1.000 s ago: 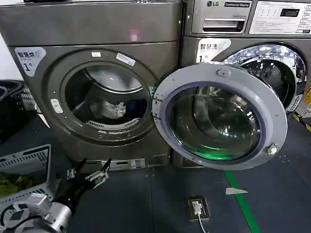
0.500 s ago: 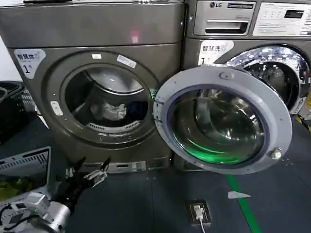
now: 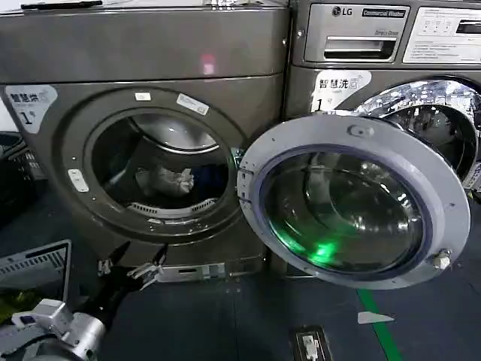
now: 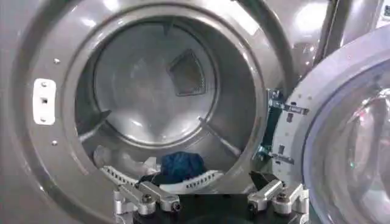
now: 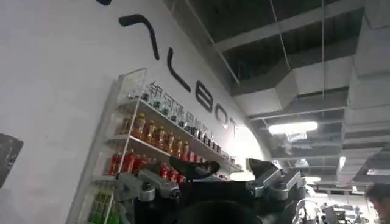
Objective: Grasp the clothes from the dryer.
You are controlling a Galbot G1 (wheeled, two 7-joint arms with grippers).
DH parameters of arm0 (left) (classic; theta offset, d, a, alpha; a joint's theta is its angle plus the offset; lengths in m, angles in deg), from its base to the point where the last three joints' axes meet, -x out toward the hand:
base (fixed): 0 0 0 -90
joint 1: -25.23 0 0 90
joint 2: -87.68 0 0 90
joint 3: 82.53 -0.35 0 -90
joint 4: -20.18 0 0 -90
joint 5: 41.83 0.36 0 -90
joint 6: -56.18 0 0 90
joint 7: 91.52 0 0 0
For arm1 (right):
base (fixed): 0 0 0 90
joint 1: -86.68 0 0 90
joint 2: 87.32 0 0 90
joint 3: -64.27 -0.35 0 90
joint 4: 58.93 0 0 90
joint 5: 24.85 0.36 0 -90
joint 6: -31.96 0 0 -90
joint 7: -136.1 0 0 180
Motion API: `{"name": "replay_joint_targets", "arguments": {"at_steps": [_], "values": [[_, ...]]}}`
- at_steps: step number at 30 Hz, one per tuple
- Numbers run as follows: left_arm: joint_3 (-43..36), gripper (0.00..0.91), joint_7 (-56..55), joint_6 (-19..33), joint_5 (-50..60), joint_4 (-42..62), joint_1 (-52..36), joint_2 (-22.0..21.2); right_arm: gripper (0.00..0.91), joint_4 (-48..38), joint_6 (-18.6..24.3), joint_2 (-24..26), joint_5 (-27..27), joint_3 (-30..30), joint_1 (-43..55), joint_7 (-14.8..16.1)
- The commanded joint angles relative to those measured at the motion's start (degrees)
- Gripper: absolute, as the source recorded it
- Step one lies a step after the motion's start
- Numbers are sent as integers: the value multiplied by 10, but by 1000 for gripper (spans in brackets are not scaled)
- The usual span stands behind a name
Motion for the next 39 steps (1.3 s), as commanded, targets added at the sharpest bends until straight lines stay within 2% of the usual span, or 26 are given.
{"name": "replay_joint_targets", "arguments": {"at_steps": [1, 39], "values": [[0, 907, 0, 0, 0, 3, -1, -1, 907, 0, 3, 0, 0, 0, 0, 1], [-3, 907, 0, 0, 0, 7, -4, 0, 907, -1, 6, -3, -1, 4, 3, 2]]}}
